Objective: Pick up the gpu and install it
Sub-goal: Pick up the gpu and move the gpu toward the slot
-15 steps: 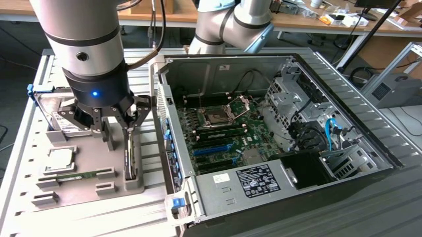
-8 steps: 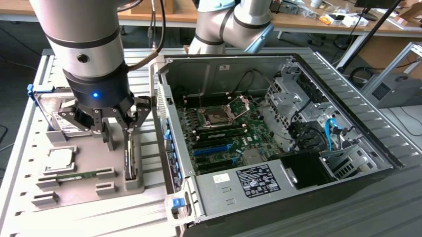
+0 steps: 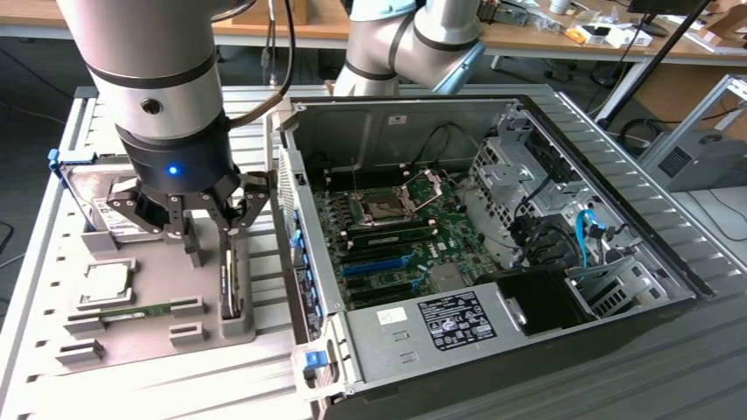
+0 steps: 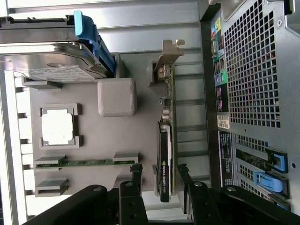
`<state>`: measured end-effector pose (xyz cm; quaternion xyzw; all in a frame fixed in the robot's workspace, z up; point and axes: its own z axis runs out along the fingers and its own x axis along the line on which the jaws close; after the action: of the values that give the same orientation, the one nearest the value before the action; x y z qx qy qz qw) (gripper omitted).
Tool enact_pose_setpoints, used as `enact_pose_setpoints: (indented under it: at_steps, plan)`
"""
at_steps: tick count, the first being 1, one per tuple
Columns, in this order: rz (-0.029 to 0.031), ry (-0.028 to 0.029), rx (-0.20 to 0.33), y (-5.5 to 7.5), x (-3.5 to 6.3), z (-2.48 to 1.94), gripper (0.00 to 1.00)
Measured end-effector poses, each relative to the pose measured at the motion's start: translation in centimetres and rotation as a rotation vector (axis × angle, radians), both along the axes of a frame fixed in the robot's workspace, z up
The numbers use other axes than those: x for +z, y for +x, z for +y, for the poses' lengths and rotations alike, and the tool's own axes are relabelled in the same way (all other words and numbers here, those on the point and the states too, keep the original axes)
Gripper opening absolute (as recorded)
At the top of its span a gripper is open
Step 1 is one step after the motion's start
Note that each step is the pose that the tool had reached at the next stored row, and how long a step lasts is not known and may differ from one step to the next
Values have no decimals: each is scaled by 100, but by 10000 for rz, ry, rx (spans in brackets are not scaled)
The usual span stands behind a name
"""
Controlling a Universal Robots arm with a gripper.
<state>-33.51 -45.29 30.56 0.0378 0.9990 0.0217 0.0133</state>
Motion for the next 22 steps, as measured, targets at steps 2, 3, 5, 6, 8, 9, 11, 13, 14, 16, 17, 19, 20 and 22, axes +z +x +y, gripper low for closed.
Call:
enact_pose_setpoints:
  at_steps: [2,3,5,6,8,9,11,13,14,16,17,19,20,22]
  plan:
    - [-1,1,0,6,-3,0,42]
    - [-1,0,-1,8,-4,0,42]
    - [0,-1,0,13,-6,0,42]
    - [0,0,0,15,-8,0,42]
    - [0,0,0,19,-12,0,42]
    - [0,0,0,22,-13,0,42]
    - [0,-1,0,27,-16,0,42]
    - [0,0,0,32,-20,0,42]
    - [0,0,0,36,-22,0,42]
    - [0,-1,0,44,-26,0,42]
    - [-1,0,0,47,-29,0,42]
    - [0,0,-1,48,-41,0,42]
    - [0,-1,-1,50,-49,0,42]
    - [1,-1,0,52,-66,0,42]
